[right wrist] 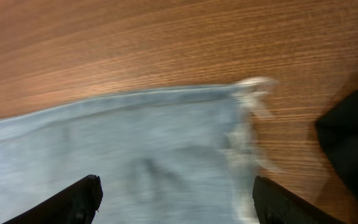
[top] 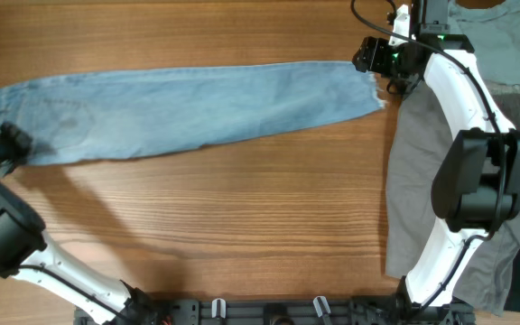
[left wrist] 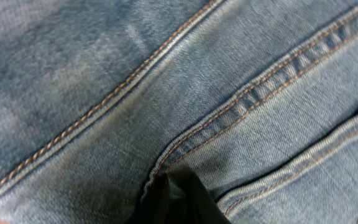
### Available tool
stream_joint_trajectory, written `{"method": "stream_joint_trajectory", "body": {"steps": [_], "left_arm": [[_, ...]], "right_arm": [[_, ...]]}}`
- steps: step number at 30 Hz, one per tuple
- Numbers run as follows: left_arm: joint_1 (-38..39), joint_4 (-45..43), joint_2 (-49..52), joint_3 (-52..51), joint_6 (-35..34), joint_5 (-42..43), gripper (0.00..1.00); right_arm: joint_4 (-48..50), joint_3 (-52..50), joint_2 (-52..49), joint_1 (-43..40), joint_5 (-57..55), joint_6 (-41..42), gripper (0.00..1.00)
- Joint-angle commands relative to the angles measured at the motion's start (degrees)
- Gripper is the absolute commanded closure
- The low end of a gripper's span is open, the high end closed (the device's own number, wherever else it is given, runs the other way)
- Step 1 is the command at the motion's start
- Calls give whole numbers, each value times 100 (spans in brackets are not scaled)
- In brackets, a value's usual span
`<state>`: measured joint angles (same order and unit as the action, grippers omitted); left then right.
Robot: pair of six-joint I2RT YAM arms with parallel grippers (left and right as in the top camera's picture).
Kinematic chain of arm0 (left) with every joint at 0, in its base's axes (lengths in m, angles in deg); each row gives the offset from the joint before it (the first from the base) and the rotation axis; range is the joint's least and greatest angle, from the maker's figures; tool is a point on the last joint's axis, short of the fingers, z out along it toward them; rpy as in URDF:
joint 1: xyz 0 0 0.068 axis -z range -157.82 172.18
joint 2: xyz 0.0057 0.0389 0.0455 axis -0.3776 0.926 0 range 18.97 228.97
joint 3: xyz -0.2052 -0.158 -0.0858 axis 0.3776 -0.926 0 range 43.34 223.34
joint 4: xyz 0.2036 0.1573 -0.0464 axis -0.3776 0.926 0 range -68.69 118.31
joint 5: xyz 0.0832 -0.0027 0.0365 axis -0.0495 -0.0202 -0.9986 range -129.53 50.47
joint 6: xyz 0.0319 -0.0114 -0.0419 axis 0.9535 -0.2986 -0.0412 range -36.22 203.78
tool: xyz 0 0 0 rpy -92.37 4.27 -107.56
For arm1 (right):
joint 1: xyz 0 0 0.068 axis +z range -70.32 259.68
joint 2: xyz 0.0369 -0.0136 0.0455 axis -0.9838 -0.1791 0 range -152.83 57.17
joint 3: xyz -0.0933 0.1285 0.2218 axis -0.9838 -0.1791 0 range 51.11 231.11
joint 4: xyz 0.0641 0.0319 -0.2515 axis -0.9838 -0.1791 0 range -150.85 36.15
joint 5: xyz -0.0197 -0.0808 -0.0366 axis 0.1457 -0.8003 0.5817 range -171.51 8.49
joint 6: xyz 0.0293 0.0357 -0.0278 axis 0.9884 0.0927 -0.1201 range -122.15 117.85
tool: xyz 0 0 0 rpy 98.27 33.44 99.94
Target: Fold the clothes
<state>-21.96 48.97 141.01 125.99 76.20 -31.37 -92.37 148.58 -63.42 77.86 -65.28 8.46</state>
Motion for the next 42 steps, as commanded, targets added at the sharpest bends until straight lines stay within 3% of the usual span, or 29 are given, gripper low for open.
{"method": "stream_joint_trajectory", "body": {"steps": [1, 6, 7, 9, 14, 17, 19, 20, 21, 22, 26, 35, 42], "left_arm": [[-566, 83, 350, -98, -142, -509, 89], [-546, 103, 208, -98, -125, -337, 88], [-535, 101, 127, -98, -125, -291, 84], [-535, 87, -63, -83, -90, -50, 46], [-514, 175, -1023, -50, -20, 824, 30], [-470, 498, -1847, -50, -22, 1209, 28], [-433, 656, -2225, -50, -22, 1244, 28], [-411, 713, -2382, -50, -20, 1241, 27], [-393, 800, -2583, -50, -20, 1241, 27], [-376, 898, -2804, -50, -22, 1244, 27], [-275, 1239, -3418, -50, -22, 1244, 27], [188, 1602, -4395, -50, -26, 1244, 34], [382, 1834, -5029, -50, -44, 1244, 37]], "right_arm": [[-11, -44, -505, 44, -201, -162, 17], [-120, -44, -1091, 90, 181, -385, 18], [-157, -44, -1147, 90, 323, -455, 22], [-188, -46, -1235, 120, 791, -780, 28], [-170, -46, -1346, 328, 1001, -911, 37], [37, -46, -1497, 492, 1130, -890, 41], [127, -46, -1582, 531, 1121, -857, 50], [162, -46, -1609, 531, 1038, -713, 59], [184, -46, -1609, 522, 885, -520, 88], [184, -31, -1596, 479, 579, -214, 96], [-20, 24, -1180, 81, 431, -144, 96], [-815, 57, 1084, -879, -236, -487, 96], [-977, 57, 2371, -321, -120, -540, 96]]}}
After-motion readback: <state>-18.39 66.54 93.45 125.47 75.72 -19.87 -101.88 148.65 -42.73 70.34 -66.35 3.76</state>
